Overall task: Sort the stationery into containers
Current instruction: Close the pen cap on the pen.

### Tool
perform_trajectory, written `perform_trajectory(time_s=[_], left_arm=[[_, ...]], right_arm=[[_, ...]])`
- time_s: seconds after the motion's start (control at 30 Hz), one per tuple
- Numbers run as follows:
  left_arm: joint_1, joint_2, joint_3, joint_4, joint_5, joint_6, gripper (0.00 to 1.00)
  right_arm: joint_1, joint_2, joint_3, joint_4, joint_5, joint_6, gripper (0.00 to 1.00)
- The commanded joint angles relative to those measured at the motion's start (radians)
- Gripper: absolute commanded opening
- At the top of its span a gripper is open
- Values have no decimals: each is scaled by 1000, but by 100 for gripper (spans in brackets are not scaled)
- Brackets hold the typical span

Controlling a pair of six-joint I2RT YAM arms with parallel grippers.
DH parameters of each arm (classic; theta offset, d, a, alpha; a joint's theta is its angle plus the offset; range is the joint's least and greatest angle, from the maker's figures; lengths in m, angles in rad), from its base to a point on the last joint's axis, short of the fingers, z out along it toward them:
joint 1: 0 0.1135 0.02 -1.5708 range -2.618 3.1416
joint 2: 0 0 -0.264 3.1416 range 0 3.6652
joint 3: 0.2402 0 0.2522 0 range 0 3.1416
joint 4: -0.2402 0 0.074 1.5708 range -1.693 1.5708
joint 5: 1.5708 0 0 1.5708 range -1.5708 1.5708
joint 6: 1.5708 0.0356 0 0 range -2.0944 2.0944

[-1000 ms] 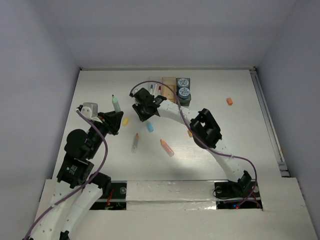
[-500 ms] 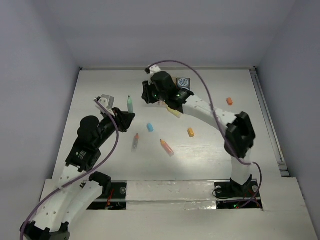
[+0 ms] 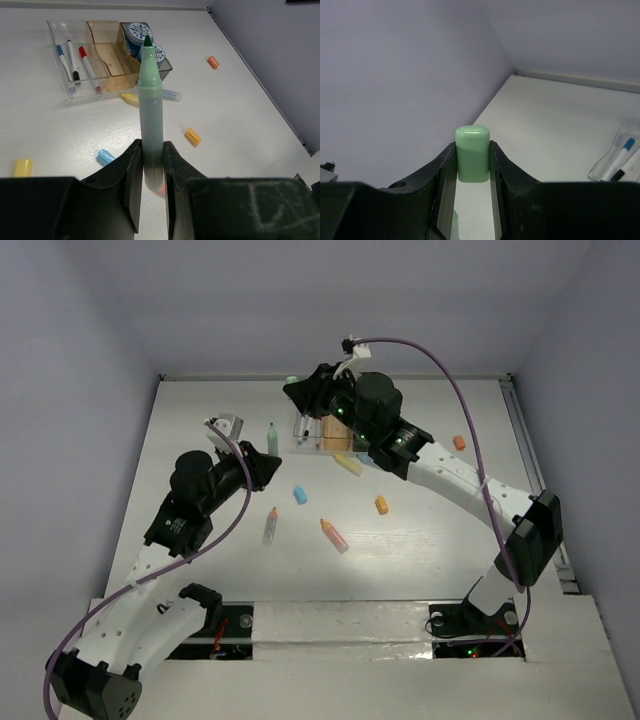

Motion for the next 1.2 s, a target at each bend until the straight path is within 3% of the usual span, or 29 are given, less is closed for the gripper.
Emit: perform_trajectory(time_s=[0.0, 1.17], left_arm=[[-5, 1, 41, 80, 24, 3, 0], [13, -17, 18, 95, -1, -23, 0]], right_arm=[[4, 29, 2, 75, -100, 69, 16], [73, 54, -65, 136, -90, 66, 16]])
